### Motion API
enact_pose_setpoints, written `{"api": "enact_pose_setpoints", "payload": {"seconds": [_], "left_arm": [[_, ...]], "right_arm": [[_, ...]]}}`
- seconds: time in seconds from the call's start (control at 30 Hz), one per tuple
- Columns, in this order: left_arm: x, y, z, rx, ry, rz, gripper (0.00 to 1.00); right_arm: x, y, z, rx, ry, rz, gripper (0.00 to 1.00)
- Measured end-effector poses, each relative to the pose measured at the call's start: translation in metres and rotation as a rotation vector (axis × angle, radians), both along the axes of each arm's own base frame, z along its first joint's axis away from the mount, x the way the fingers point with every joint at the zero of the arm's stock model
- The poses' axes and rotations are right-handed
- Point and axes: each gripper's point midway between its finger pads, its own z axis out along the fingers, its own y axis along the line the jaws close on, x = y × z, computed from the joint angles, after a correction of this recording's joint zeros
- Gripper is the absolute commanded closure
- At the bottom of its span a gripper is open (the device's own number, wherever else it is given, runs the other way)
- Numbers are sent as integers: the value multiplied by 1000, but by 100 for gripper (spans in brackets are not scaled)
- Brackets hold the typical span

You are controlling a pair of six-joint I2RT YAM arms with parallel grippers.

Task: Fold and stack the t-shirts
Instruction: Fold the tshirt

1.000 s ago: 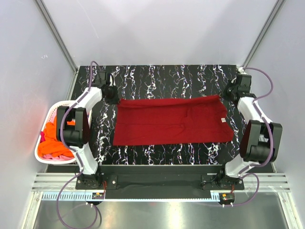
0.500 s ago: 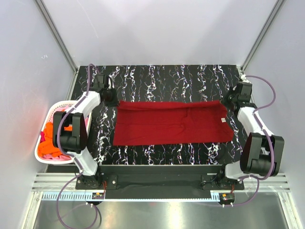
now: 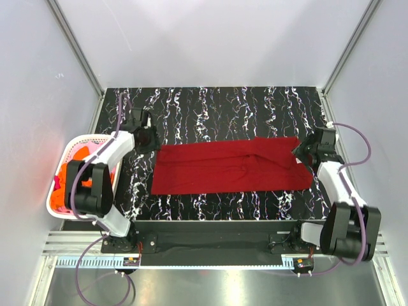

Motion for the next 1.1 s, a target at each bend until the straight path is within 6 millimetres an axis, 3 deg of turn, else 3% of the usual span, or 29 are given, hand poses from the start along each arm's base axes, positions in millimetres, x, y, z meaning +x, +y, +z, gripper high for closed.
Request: {"api": "enact_pose_setpoints", "payload": {"seconds": [0.17, 0.27, 0.4, 0.53, 0.63, 0.83, 1.1], "left_arm": [[0, -22, 26, 17, -59, -61, 44], [9, -31, 25, 8, -55, -75, 43], [17, -33, 6, 15, -3, -66, 41], [23, -32, -6, 29, 36, -60, 41], [29, -33, -10, 32, 46, -60, 41], [34, -33, -29, 50, 90, -58, 42], [54, -25, -32, 78, 94, -48, 60]], "right_arm": [[-2, 7, 33, 47, -46, -12, 61], [11, 11, 33, 93, -22, -9, 61], [22, 15, 1, 165, 96, -32, 65], [12, 21, -27, 235, 211, -80, 64], [7, 22, -34, 259, 251, -121, 59], [3, 20, -51, 267, 311, -163, 59], [0, 14, -75, 243, 372, -190, 63]]}}
